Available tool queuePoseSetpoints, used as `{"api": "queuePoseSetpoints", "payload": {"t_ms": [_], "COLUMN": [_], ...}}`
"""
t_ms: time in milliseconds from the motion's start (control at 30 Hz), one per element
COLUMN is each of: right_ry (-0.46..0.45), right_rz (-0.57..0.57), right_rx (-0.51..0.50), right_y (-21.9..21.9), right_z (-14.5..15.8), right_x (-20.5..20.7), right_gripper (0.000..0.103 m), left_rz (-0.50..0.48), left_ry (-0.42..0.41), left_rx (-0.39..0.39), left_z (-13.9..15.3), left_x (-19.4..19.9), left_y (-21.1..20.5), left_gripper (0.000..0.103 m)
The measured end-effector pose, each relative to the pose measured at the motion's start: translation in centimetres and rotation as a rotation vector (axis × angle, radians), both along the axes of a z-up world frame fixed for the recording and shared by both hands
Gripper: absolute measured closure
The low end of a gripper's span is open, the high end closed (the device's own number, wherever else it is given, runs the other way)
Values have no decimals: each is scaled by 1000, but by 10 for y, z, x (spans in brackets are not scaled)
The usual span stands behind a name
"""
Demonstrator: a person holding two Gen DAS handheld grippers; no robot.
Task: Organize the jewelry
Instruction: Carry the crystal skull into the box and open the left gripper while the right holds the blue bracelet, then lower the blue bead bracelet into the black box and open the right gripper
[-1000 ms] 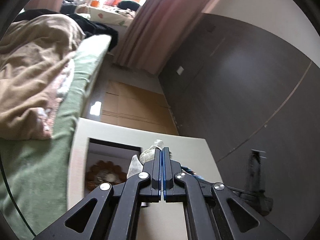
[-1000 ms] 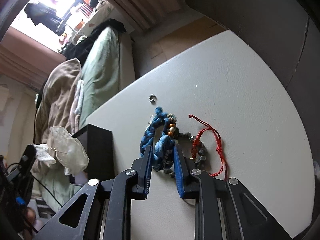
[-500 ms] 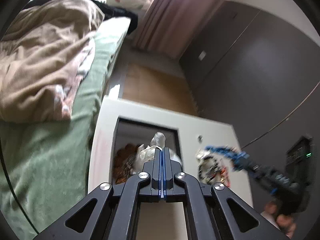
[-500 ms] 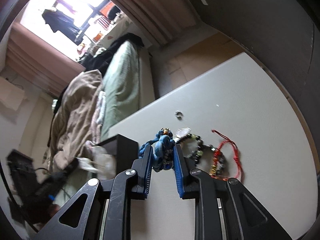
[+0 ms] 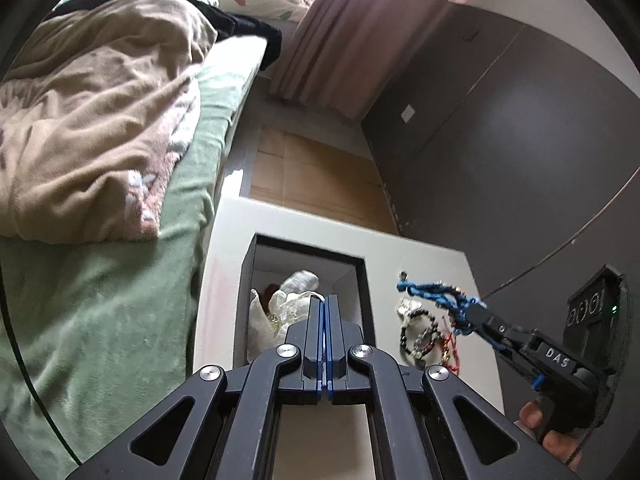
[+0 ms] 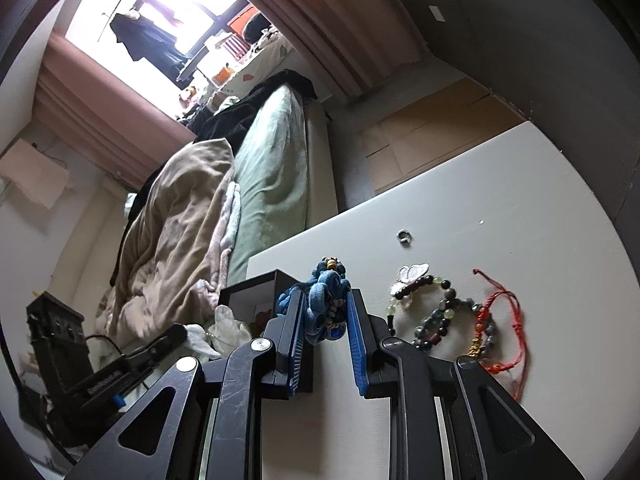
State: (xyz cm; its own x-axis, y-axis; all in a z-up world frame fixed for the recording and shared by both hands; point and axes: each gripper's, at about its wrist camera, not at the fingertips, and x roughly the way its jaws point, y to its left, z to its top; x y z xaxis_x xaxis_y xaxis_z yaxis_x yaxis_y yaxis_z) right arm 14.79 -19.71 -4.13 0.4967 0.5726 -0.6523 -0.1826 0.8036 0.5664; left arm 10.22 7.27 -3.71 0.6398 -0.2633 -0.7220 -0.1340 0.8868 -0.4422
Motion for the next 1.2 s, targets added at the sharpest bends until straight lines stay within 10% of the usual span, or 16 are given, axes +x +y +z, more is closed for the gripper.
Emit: {"api": "queuePoseSetpoints", "payload": {"t_ms": [300,367,433,500,1200], "right_ry": [-38,-50,-57,-69,98], "right_rz": [34,53,70,91,251], "right_rx": [33,44,51,58,46], "right_y": [17,22,29,37,138], "right_z": [6,8,8,9,-40], "right_x": [-5,-8,-10,-11,-8], "right_gripper": [81,81,81,81,72], "left_rz": [-30,-8,19,56,160], "left_ry": [93,70,45,6,-48], "left_rx": [-68,-96,-111,-116,-189], "left_z": [-23,-18,-12,-5,13], "left_x": [11,7,3,-3,-23], "left_y": [4,12,21,28,80], "left_gripper": [101,89,42,31,31]}}
